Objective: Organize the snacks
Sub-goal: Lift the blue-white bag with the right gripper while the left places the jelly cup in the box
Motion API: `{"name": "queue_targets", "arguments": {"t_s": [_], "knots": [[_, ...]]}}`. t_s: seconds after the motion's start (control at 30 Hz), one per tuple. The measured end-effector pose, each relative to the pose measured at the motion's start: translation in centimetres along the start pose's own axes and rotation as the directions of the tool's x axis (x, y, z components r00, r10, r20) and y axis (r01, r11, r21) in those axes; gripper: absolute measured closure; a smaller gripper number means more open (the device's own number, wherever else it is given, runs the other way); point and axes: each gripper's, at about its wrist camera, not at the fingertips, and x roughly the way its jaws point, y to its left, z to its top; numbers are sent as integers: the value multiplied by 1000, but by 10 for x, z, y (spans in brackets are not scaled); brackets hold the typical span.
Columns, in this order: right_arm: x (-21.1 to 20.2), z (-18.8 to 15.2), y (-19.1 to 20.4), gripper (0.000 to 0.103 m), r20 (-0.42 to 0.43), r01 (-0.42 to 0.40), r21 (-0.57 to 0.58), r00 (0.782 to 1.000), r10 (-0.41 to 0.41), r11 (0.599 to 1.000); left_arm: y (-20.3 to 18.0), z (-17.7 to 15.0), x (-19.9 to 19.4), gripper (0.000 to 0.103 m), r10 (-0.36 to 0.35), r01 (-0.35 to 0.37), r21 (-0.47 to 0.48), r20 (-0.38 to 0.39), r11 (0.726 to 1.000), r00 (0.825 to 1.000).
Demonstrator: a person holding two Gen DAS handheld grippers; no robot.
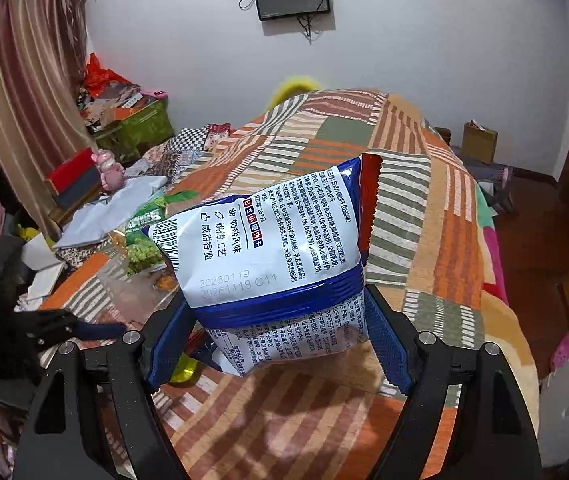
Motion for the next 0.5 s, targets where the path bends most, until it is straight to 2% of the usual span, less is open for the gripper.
{"name": "queue_targets", "arguments": {"t_s": [0.2, 0.37, 0.5], "knots": [[-5, 0, -5, 24, 6, 0, -6, 1000, 0, 1000, -4, 6, 30, 31, 14, -17, -63, -50, 998, 999], [-6, 0, -5, 24, 9, 3, -6, 1000, -2, 1000, -7, 3, 36, 55, 56, -59, -57, -44, 997, 997], [-3, -2, -5, 24, 0, 1, -8, 1000, -1, 1000, -3, -2, 34, 55, 33, -35, -75, -33, 997, 999]]}}
